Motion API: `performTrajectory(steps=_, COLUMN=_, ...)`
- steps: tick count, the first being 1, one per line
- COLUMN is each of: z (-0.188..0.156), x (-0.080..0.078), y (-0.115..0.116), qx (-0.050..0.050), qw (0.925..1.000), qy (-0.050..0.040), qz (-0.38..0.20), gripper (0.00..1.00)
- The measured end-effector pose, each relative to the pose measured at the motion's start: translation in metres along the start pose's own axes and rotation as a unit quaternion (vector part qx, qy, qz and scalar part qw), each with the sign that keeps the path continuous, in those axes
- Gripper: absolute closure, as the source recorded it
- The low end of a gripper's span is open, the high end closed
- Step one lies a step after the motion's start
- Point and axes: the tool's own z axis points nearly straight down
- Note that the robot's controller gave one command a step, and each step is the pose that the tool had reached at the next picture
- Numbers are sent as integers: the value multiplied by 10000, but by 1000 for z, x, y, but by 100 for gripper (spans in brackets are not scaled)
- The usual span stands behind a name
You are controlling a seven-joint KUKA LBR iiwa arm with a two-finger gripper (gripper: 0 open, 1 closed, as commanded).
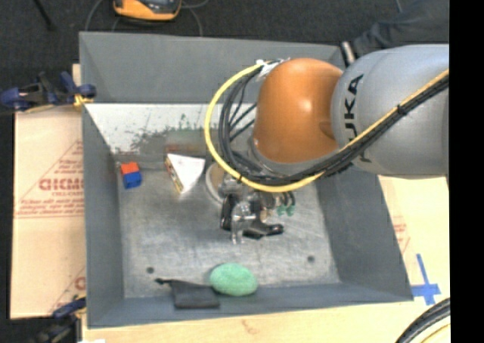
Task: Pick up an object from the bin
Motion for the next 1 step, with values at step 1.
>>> performTrajectory(steps=1, z=-33, x=2, y=-2, qx=1, qw=9990, qy=23, qz=-438, gripper=100)
